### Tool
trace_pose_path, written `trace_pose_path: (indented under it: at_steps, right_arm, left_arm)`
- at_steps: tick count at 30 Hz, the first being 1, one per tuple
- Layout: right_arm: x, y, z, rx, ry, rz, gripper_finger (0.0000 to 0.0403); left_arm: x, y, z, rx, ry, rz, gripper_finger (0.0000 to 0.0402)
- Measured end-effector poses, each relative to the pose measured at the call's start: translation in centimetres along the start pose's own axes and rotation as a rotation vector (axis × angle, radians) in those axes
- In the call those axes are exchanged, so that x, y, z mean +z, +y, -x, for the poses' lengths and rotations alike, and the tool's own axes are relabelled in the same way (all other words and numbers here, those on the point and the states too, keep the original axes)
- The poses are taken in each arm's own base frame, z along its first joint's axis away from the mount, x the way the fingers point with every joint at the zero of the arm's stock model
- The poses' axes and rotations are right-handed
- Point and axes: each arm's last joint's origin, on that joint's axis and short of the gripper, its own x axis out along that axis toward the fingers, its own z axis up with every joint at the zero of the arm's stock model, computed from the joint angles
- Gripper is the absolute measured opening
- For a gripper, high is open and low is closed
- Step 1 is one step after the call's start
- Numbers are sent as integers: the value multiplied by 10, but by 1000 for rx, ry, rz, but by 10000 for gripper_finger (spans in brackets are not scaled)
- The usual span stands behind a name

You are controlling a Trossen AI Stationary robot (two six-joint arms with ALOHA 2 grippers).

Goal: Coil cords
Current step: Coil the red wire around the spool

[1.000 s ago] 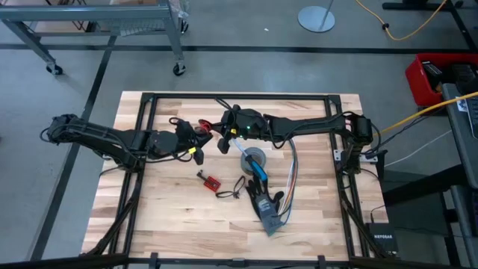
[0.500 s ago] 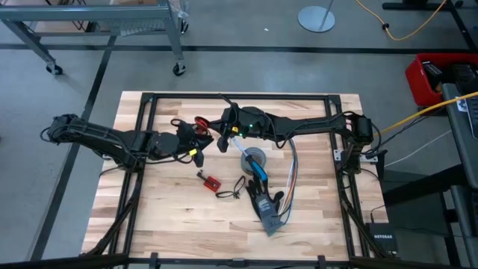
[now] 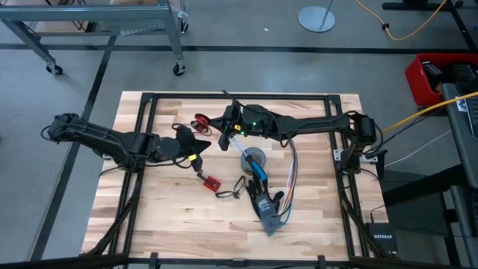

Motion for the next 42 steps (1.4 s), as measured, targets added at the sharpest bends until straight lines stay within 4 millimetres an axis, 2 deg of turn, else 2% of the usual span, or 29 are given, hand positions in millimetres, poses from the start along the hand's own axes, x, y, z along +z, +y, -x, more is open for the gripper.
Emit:
trace_pose_path:
  at_steps: [7, 18, 22, 31, 42]
  right_arm:
    - [17, 1, 15, 2, -19, 30, 2]
    - [31, 1, 36, -4, 20, 78, 3]
    - [31, 2, 39, 7, 46, 84, 4]
    - [21, 1, 42, 18, 157, 93, 3]
    - [21, 1, 42, 18, 163, 94, 3]
  left_arm:
    - [-7, -1, 3, 8, 48, -4, 5]
    - [-19, -4, 10, 0, 124, -116, 7]
    - [-20, -6, 11, -13, 129, -141, 30]
    - [-27, -9, 6, 3, 160, -95, 116]
    - [-39, -14, -7, 36, 199, -76, 123]
